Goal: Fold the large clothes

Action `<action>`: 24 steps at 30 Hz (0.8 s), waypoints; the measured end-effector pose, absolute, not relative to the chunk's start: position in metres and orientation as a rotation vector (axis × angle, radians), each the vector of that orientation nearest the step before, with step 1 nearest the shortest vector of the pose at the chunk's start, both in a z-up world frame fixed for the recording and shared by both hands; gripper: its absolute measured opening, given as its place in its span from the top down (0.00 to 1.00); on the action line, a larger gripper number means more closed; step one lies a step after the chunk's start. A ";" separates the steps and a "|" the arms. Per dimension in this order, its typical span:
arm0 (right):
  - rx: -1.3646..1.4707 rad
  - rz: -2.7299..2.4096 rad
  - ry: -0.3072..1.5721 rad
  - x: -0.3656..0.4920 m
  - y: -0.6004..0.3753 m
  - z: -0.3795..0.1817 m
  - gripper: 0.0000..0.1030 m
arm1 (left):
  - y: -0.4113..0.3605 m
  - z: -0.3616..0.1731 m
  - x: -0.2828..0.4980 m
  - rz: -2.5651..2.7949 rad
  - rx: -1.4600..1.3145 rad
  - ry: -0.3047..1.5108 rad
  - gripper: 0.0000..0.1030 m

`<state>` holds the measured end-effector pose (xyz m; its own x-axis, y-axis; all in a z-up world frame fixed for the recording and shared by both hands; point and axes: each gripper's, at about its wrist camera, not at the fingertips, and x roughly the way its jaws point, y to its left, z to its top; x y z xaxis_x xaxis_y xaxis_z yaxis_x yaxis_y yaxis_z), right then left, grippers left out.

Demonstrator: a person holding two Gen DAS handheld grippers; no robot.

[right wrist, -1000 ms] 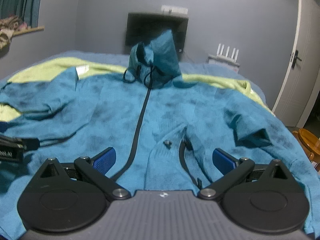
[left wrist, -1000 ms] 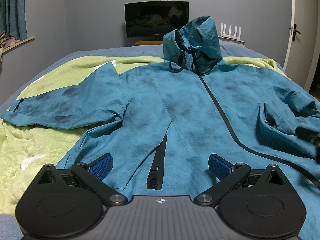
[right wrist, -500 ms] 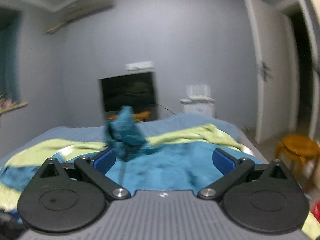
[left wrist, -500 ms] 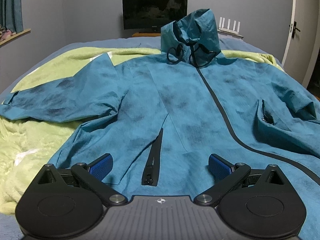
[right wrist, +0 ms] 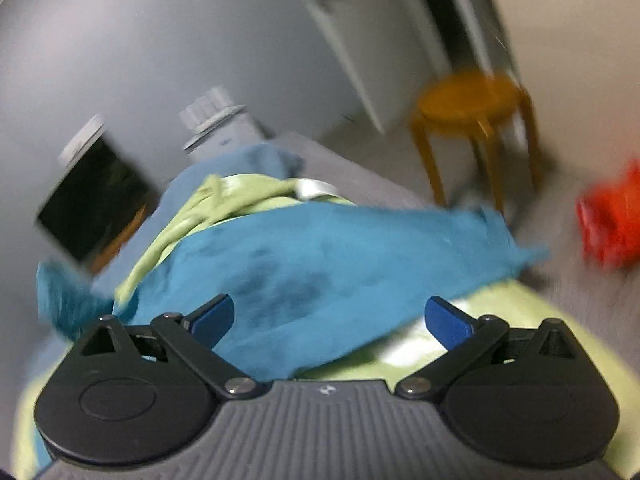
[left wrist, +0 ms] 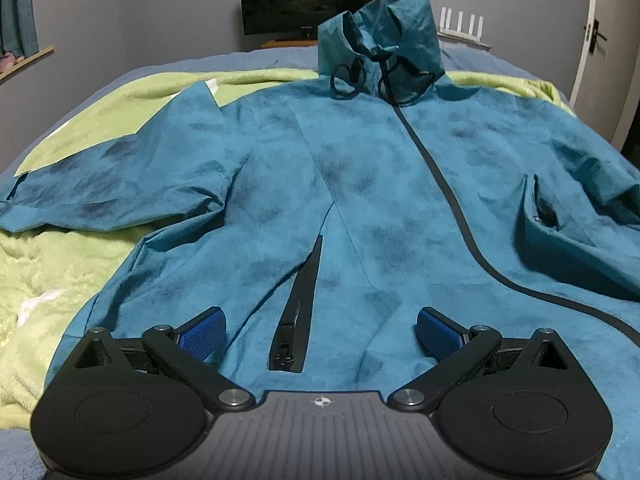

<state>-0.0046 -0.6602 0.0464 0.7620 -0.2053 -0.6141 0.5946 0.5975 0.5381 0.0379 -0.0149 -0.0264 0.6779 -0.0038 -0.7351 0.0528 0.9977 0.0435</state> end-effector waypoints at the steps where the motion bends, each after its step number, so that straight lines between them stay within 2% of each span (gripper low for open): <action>1: 0.838 -0.502 0.535 -0.002 -0.670 0.035 0.04 | -0.017 -0.027 0.039 -0.030 0.070 0.829 0.00; 3: 0.950 -0.534 0.532 0.003 -0.691 0.009 0.22 | -0.020 -0.029 0.042 -0.027 0.082 0.835 0.00; 5: 1.055 -0.543 0.521 0.005 -0.698 -0.014 0.34 | -0.022 -0.031 0.045 -0.024 0.089 0.843 0.00; 6: 1.093 -0.551 0.511 0.004 -0.700 -0.023 0.38 | -0.023 -0.032 0.046 -0.023 0.093 0.846 0.00; 13: 1.246 -0.595 0.401 0.015 -0.709 -0.064 0.39 | -0.025 -0.036 0.051 -0.019 0.103 0.863 0.00; 16: 1.264 -0.619 0.311 0.012 -0.717 -0.072 0.51 | -0.026 -0.037 0.053 -0.020 0.105 0.869 0.00; 18: 1.261 -0.657 0.281 0.016 -0.719 -0.077 0.74 | -0.026 -0.038 0.053 -0.021 0.106 0.870 0.00; 20: 1.236 -0.678 0.257 0.017 -0.716 -0.071 0.88 | -0.026 -0.038 0.053 -0.021 0.105 0.870 0.00; 24: 1.025 -0.636 0.214 0.043 -0.697 -0.020 0.94 | -0.026 -0.038 0.053 -0.023 0.104 0.869 0.00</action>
<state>0.0429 -0.6970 -0.0203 0.8016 -0.3914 -0.4519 0.5852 0.3587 0.7273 0.0531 -0.0264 -0.0383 0.6454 0.0227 -0.7635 0.0624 0.9946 0.0824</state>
